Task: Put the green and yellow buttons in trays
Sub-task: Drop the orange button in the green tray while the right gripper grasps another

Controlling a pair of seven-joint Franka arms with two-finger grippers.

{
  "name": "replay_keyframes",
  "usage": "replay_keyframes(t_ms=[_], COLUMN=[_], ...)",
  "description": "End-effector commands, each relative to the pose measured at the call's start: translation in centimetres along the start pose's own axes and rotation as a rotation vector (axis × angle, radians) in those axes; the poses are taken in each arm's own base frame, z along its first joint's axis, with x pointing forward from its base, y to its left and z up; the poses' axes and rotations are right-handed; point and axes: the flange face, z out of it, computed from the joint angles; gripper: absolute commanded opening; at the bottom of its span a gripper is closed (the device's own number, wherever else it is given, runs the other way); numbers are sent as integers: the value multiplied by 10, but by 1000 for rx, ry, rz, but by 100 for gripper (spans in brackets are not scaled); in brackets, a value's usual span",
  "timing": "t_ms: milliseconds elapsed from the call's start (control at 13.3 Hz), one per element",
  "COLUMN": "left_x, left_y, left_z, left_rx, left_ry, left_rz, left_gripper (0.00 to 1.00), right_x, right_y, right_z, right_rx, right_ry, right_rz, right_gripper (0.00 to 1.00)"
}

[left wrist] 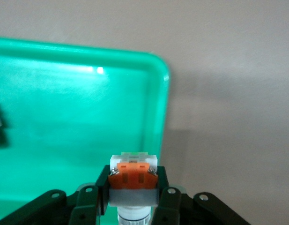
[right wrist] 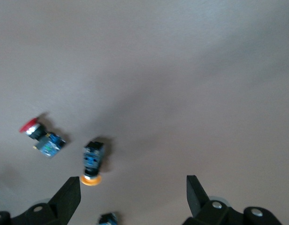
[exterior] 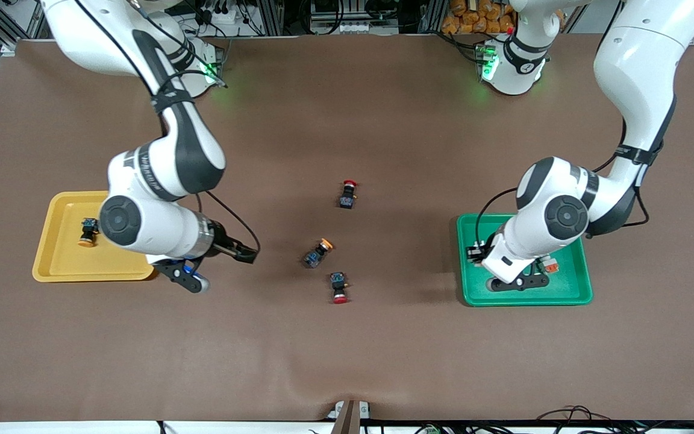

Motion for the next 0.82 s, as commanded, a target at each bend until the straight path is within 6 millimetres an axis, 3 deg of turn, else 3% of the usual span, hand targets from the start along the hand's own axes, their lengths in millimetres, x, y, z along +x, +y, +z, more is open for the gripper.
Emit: replay_keyframes(t_ms=[0, 150, 300, 375, 600, 675, 750], left_x=[-10, -5, 2, 6, 8, 10, 11], left_y=[-20, -36, -53, -65, -74, -80, -81], left_z=[9, 25, 32, 33, 33, 32, 32], left_rx=[62, 69, 72, 88, 109, 110, 110], left_ry=[-10, -23, -20, -12, -1, 1, 1], left_rz=[12, -2, -16, -19, -11, -18, -20], left_gripper=[0, 0, 0, 0, 0, 2, 27], right_x=[-11, -36, -49, -56, -70, -73, -75], right_y=[-27, -54, -71, -76, -88, -89, -89], right_z=[42, 81, 123, 138, 173, 181, 190], right_rx=[12, 30, 68, 71, 85, 83, 75], right_ry=[12, 45, 88, 95, 115, 117, 117], right_rz=[50, 33, 72, 73, 92, 88, 83], right_gripper=[100, 100, 100, 100, 100, 90, 79])
